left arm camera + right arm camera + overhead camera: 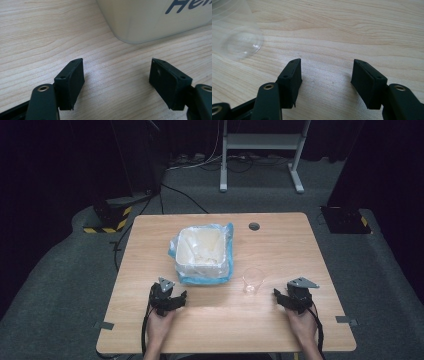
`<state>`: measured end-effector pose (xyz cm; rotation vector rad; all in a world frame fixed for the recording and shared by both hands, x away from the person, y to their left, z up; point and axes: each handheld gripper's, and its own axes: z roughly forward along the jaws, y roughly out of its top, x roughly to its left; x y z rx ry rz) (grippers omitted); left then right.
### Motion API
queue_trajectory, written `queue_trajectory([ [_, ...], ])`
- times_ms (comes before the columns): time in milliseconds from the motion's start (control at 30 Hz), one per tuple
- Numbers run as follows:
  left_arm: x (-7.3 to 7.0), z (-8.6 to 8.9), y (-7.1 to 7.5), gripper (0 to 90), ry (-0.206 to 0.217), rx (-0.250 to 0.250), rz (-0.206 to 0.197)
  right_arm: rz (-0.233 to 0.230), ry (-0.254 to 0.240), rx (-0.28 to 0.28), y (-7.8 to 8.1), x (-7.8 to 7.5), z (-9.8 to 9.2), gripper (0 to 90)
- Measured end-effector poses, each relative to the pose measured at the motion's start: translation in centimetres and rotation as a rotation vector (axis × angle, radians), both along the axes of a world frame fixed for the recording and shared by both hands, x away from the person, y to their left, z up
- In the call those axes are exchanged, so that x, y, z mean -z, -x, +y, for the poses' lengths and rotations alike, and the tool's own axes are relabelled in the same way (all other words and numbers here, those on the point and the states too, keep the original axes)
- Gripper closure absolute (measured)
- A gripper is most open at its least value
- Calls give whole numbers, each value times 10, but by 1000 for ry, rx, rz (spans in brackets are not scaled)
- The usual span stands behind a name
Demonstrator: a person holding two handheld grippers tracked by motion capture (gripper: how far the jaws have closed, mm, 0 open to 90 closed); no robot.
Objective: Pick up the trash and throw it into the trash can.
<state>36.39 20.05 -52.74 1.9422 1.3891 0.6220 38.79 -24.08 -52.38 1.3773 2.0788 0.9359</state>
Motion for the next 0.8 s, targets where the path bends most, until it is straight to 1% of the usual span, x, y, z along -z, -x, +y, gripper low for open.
queue_trajectory([
  [100, 0, 0, 0, 278, 0, 0, 0, 0, 0, 1, 0, 0, 0, 404],
  [167, 0, 0, 0, 278, 0, 0, 0, -6, 12, 8, 0, 0, 1, 389],
  [200, 0, 0, 0, 278, 0, 0, 0, -17, 26, 8, 1, 0, 3, 389],
  [300, 0, 0, 0, 278, 1, 0, 0, -15, 24, 8, 1, 0, 3, 391],
  [333, 0, 0, 0, 278, 1, 0, 0, 3, -1, 13, 0, 0, 1, 387],
  [800, 0, 0, 0, 278, 2, 1, 1, 4, 1, 17, 0, 0, 1, 378],
])
